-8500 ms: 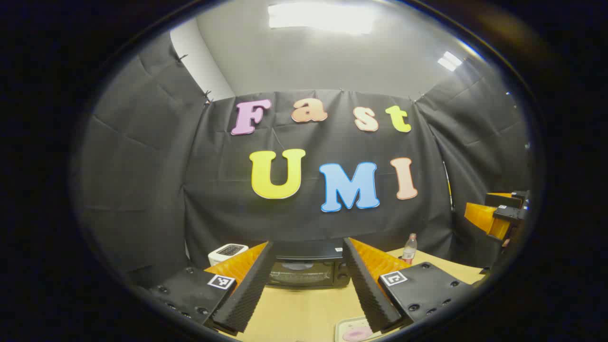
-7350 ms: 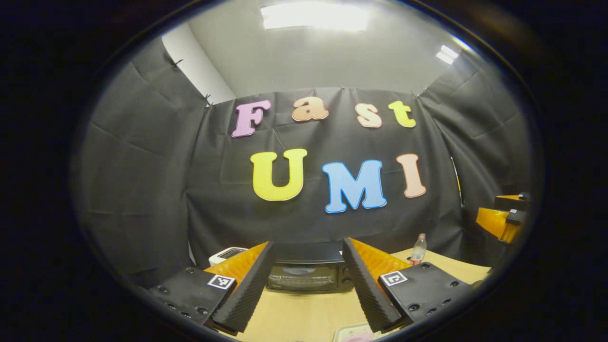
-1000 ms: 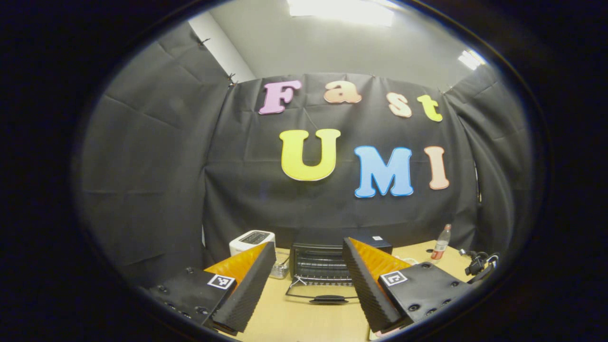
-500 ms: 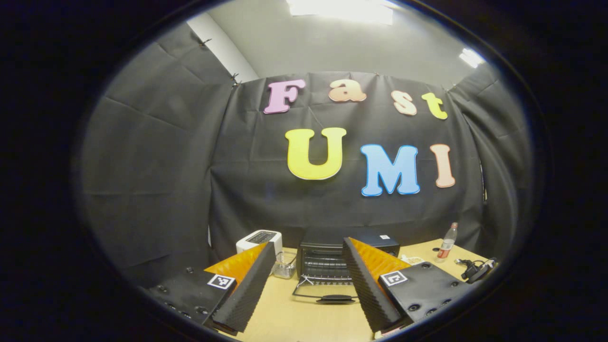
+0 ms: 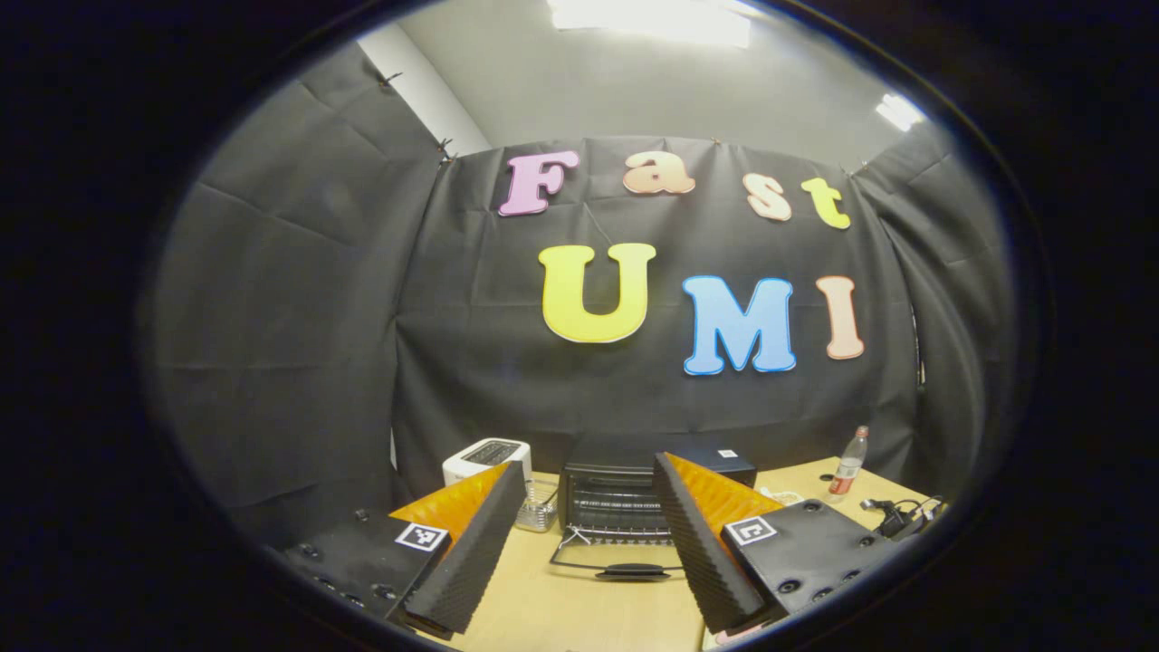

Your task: Open the electric oven with the left hand, put the food in, and close the electric oven.

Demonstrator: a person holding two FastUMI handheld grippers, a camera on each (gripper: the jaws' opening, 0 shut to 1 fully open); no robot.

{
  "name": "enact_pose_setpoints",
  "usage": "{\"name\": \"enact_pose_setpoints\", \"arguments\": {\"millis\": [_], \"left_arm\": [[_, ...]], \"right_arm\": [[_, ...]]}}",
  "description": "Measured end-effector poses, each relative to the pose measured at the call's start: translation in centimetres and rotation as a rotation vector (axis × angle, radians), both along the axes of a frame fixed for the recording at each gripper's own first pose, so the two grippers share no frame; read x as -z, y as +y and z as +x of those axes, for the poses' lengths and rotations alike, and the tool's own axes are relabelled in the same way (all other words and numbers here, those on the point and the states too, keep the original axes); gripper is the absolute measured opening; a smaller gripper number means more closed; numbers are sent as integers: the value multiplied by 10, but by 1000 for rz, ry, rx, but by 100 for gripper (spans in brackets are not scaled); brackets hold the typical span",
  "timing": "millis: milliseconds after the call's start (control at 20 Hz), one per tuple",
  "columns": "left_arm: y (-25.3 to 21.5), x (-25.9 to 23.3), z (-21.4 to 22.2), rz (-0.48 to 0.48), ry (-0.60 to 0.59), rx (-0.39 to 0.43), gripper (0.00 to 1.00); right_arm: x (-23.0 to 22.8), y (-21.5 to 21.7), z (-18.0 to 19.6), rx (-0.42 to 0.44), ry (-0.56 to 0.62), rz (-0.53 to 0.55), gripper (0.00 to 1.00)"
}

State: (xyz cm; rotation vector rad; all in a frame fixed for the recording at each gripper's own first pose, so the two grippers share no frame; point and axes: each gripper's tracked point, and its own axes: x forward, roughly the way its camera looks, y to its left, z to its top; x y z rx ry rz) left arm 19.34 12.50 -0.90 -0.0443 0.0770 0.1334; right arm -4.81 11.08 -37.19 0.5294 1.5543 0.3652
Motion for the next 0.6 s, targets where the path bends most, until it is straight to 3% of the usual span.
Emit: {"name": "enact_pose_setpoints", "arguments": {"millis": [50,250,600], "left_arm": [[1,-1,0,3,-2,-2,100],[3,0,2,2,-2,-5,100],[11,4,15,-9,-3,-3,100]], "right_arm": [[-3,-2,1,27,5,14,0],[-21,-4,10,100,-2,56,0],[-53,42,51,285,-26,118,0]]}}
